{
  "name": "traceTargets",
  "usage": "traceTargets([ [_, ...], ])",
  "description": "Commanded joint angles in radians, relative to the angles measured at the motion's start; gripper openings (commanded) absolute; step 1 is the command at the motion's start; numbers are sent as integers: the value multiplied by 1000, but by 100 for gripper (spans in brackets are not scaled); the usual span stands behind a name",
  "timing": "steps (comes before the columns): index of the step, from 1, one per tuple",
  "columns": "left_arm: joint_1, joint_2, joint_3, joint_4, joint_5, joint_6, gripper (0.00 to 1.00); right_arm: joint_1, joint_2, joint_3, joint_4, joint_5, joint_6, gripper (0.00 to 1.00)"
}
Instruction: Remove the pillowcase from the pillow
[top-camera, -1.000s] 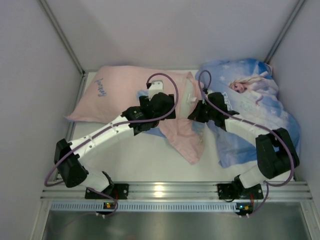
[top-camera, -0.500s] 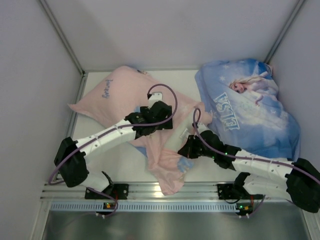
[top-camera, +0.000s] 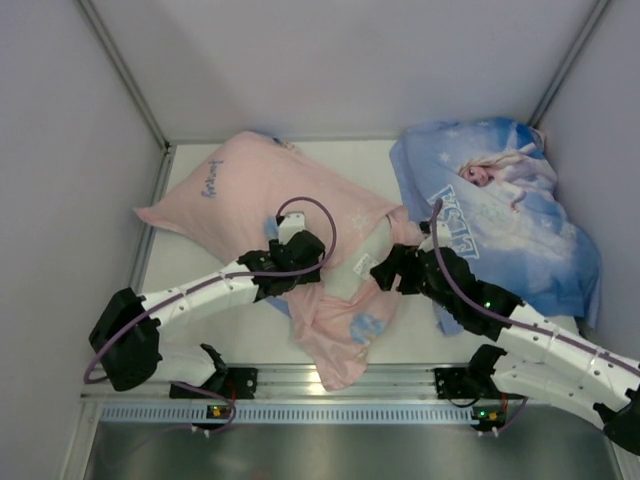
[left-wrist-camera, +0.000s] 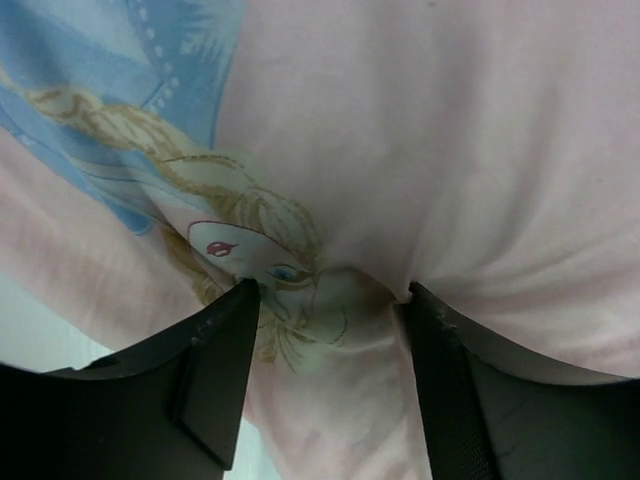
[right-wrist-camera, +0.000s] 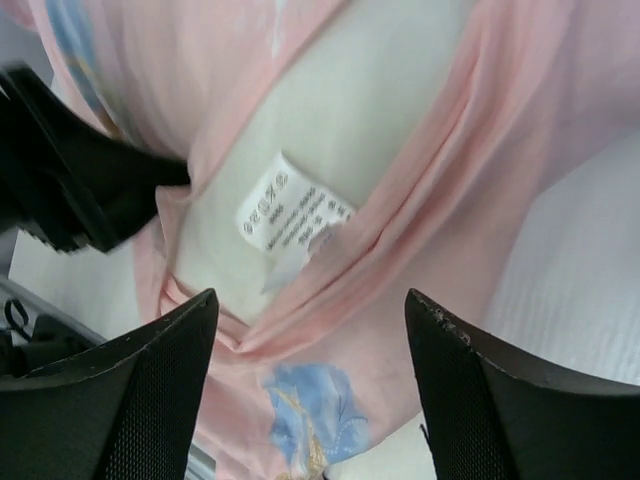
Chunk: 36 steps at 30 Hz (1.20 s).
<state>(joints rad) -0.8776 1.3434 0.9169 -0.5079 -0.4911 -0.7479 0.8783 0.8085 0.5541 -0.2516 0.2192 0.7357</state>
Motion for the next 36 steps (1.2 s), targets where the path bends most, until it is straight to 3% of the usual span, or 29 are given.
traceTargets([
  [1, 35, -39, -98, -41, -30, -37, 62, -62, -5, 156, -146, 134, -116, 72],
  [10, 92, -279, -168, -49, 23, -27, 62, -268, 207, 309, -178, -32, -240, 69],
  [17, 94, -268, -156, -57, 40, -8, 63, -269, 250, 316, -94, -118, -219, 68],
  [22, 95, -265, -133, -61, 48, -5, 63, -269, 323, 302, -78, -100, -205, 64],
  [23, 95, -271, -125, -64, 54, -2, 64, -271, 339, 294, -74, -89, -202, 63],
  [26, 94, -306, -64, -89, 77, 18, 79, -283, 391, 270, -48, -80, -199, 59],
  [27, 92, -329, -44, -99, 97, 36, 88, -289, 408, 265, -43, -73, -193, 56],
  [30, 92, -334, 46, -106, 143, 93, 95, -303, 405, 233, -29, -50, -174, 43],
  [32, 83, -282, 138, -112, 203, 123, 96, -305, 374, 205, -31, -24, -165, 27],
  [33, 72, -255, 172, -116, 213, 148, 96, -306, 360, 196, -31, -17, -150, 13],
  [35, 24, -152, 274, -130, 206, 173, 97, -308, 319, 164, -31, 5, -137, 0],
  [36, 2, -115, 310, -138, 191, 189, 97, -309, 310, 146, -28, 6, -130, 0],
])
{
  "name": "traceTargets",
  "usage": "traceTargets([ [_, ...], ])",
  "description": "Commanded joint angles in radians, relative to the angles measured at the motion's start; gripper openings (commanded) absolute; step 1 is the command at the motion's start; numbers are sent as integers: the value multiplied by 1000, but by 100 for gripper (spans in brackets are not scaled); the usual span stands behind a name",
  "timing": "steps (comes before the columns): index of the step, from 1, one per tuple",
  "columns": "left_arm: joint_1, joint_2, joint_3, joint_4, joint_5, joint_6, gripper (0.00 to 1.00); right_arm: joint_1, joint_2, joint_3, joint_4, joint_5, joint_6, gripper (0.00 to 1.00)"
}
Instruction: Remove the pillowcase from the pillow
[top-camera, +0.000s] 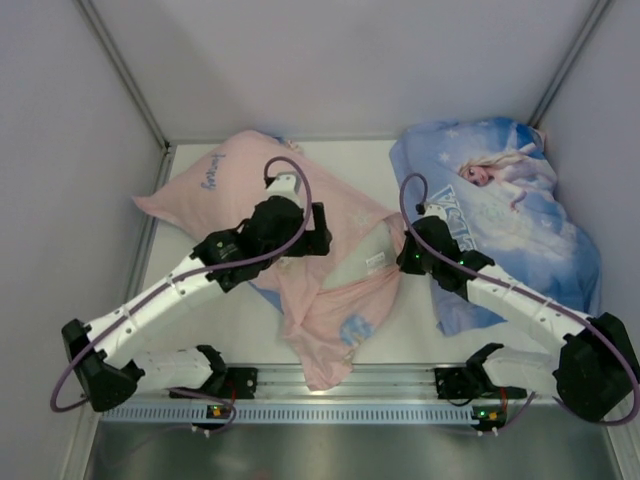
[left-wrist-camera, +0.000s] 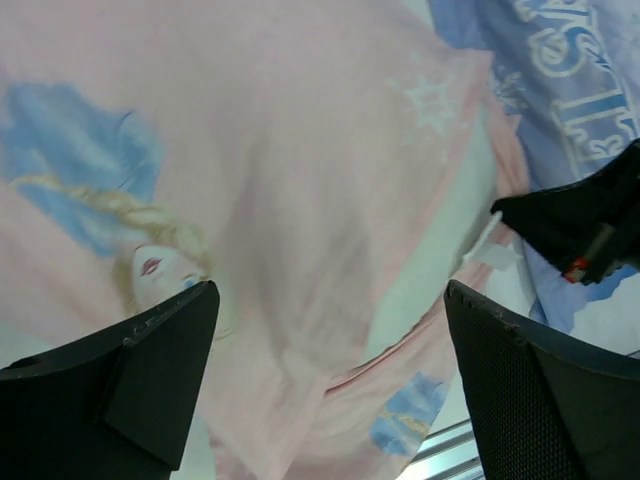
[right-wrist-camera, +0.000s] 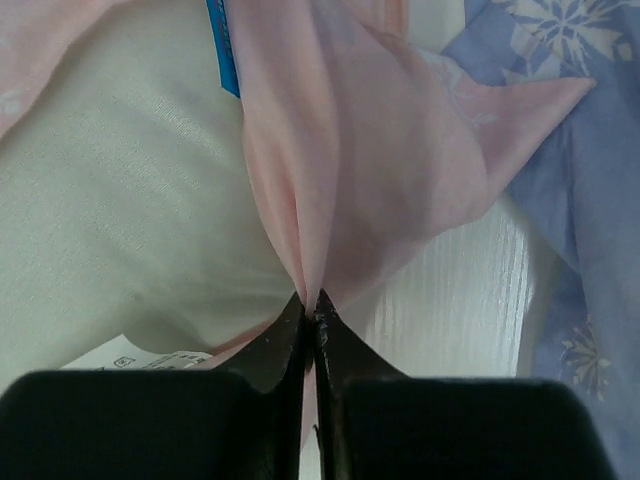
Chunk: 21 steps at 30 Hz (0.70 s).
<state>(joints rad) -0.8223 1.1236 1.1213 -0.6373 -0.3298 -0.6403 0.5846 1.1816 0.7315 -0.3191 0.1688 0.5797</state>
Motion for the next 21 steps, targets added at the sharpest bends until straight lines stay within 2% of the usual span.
traceTargets([
  [1, -93, 140, 139, -16, -12, 88, 98, -14, -68, -38, 43, 46, 29, 0],
  [7, -175, 396, 331, -25, -120, 155, 99, -22, -109, -98, 75, -21, 51, 0],
  [11, -224, 525, 368, -39, -184, 186, 99, -26, -148, -115, 80, -46, 57, 0],
  [15, -261, 579, 376, -38, -262, 192, 99, -32, -174, -125, 80, -71, 54, 0],
  [19, -270, 660, 413, -38, -252, 208, 99, -34, -214, -138, 91, -97, 60, 0],
  [21, -270, 679, 417, -26, -203, 208, 99, -35, -224, -145, 92, -103, 63, 0],
])
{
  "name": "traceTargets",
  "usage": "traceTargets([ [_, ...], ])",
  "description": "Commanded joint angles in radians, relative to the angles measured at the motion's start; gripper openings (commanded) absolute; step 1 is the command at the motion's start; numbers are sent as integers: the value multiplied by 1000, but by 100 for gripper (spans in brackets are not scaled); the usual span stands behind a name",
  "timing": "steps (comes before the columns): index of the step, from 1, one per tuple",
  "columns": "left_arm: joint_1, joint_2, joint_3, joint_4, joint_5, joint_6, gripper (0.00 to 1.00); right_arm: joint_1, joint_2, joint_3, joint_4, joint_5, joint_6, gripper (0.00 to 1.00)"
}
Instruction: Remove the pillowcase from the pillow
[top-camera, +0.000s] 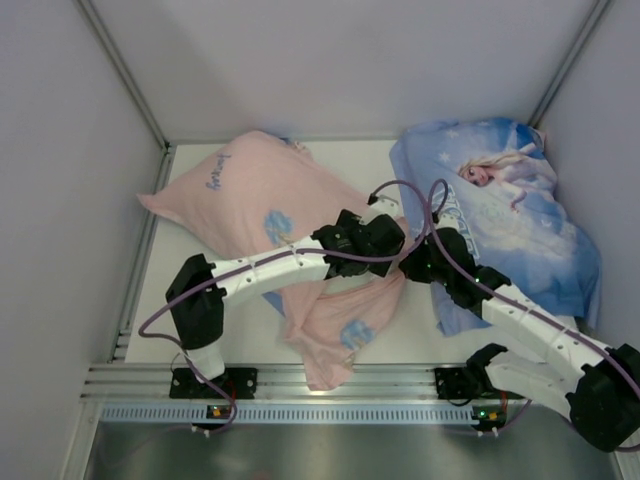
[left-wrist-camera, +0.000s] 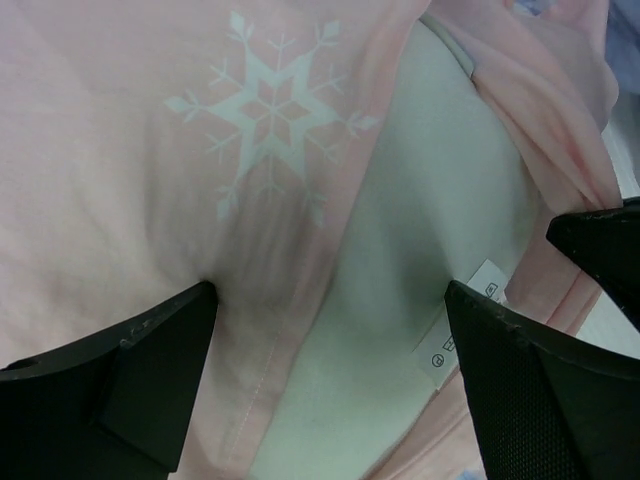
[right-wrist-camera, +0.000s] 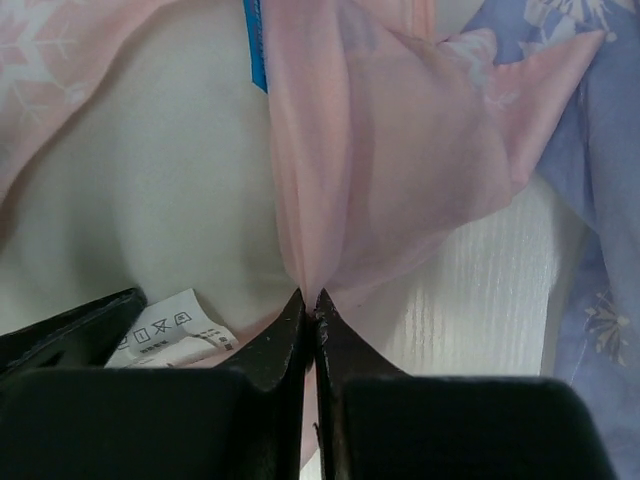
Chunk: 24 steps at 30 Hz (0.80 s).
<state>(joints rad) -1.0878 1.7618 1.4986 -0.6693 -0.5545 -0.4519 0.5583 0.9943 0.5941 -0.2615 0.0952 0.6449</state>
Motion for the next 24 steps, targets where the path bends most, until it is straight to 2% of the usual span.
traceTargets([
  [1, -4, 51, 40, 25, 48, 24, 99, -11, -43, -8, 33, -31, -5, 0],
  [5, -4, 64, 26, 86, 160, 44, 99, -21, -49, -19, 34, -40, -11, 0],
  [12, 3, 154, 49, 102, 160, 29, 99, -31, -54, -31, 51, -69, -5, 0],
  [13, 6, 163, 43, 102, 142, 4, 93, -31, -54, -34, 53, -68, -2, 0],
  [14, 11, 166, 32, 121, 133, -7, 82, -31, -54, -36, 53, -69, -2, 0],
  [16, 32, 165, -27, 151, 116, -31, 52, -34, -51, -40, 54, -69, -2, 0],
  [18, 60, 147, -72, 183, 88, -73, 0, -37, -49, -47, 57, -71, -2, 0],
  [21, 84, 52, -197, 240, 70, -96, 0, -43, -52, -56, 59, -68, -10, 0],
  [24, 106, -93, -336, 339, 114, -96, 0, -43, -52, -53, 61, -72, -24, 0],
])
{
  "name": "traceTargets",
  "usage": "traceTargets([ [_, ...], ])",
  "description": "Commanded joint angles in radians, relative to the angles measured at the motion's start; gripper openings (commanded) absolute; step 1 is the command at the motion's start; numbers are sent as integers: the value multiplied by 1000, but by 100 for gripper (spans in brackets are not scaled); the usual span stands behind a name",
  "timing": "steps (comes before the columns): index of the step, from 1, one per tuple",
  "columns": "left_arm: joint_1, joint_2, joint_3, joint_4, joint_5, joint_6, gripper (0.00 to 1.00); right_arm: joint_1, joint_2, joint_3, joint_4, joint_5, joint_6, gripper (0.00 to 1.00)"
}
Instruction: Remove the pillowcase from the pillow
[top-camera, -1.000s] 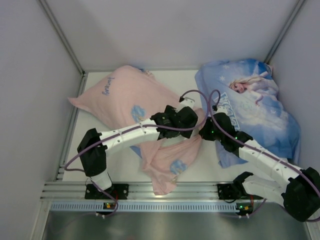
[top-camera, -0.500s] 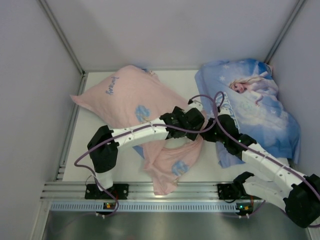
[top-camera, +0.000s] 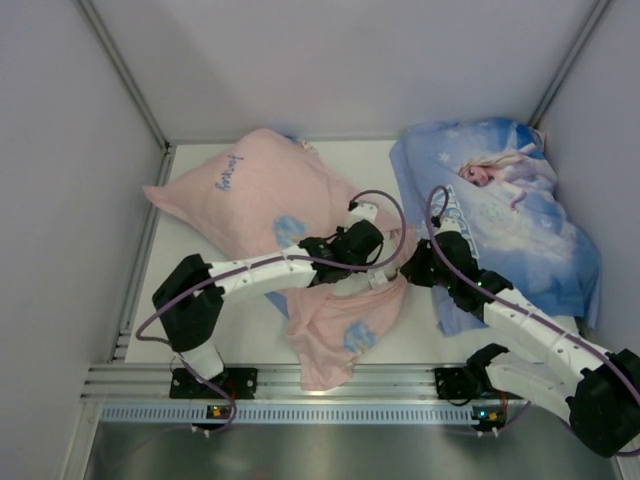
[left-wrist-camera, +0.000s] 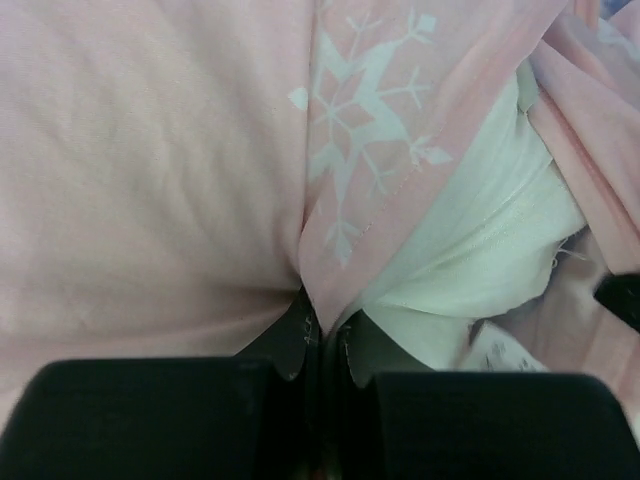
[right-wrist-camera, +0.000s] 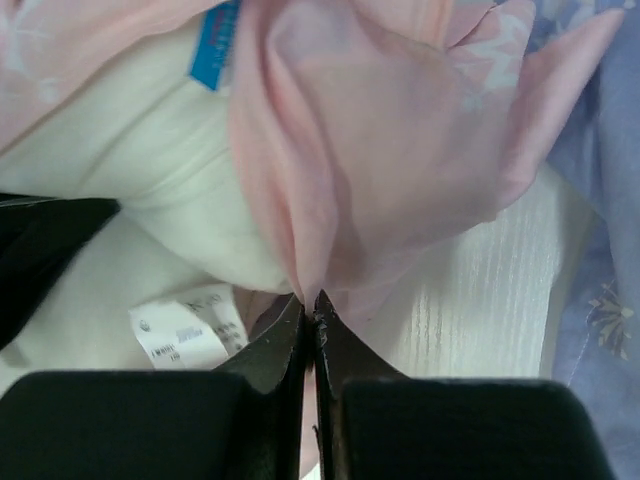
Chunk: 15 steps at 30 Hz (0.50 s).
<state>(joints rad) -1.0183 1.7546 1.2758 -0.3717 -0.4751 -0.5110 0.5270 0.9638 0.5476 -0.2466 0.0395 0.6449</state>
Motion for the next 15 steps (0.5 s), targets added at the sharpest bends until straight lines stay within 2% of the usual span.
traceTargets([
  [1, 40, -151, -140, 80, 46, -34, 0, -13, -22, -5, 46, -20, -33, 0],
  [6, 43, -303, -249, 128, 107, -37, 0, -12, 12, 35, 76, -102, -62, 14],
  [9, 44, -339, -269, 132, 138, -40, 0, 4, 41, 100, 72, -127, -77, 22],
  [10, 43, -345, -273, 132, 141, -40, 0, 11, 56, 115, 64, -133, -83, 26],
  [11, 43, -348, -276, 132, 141, -43, 0, 19, 61, 147, 60, -139, -90, 35],
  [13, 44, -357, -280, 132, 141, -41, 0, 60, 73, 169, 50, -127, -93, 45],
  [14, 43, -360, -282, 131, 141, -41, 0, 71, 76, 179, 47, -113, -90, 52],
  [15, 43, -365, -282, 128, 142, -41, 0, 96, 79, 184, 47, -93, -90, 54],
])
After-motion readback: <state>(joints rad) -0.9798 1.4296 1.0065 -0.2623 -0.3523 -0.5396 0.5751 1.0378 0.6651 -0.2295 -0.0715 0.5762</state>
